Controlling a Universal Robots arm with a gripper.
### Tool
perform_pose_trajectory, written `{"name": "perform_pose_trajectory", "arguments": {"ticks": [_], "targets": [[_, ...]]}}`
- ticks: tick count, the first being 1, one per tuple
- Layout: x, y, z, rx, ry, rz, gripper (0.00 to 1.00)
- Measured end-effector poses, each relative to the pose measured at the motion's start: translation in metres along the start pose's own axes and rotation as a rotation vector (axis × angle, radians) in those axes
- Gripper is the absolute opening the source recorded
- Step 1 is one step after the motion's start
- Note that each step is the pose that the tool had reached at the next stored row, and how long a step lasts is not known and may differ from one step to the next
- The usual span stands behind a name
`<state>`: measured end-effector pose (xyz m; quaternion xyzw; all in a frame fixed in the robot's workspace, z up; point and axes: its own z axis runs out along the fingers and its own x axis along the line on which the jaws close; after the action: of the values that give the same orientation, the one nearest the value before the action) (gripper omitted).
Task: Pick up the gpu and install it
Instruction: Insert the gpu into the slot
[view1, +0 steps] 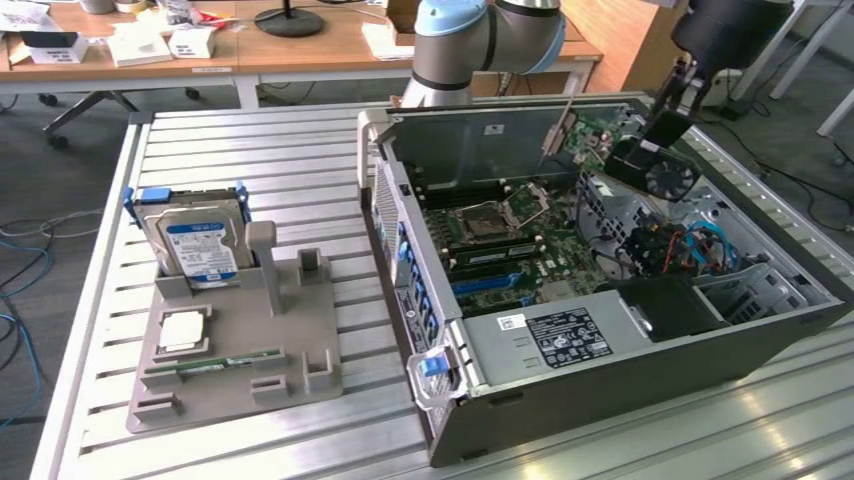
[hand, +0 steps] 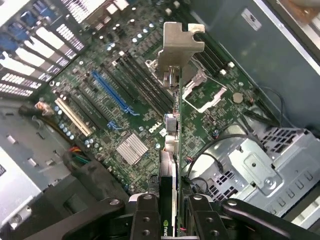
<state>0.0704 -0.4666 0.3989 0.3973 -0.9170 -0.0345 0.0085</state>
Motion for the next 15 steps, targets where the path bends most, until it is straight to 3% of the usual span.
{"name": "perform_pose_trajectory", "arguments": {"ticks": [15], "targets": [[0.0000, -0.0001, 0.0012, -0.0032, 0.0191, -0.272, 0.27]]}}
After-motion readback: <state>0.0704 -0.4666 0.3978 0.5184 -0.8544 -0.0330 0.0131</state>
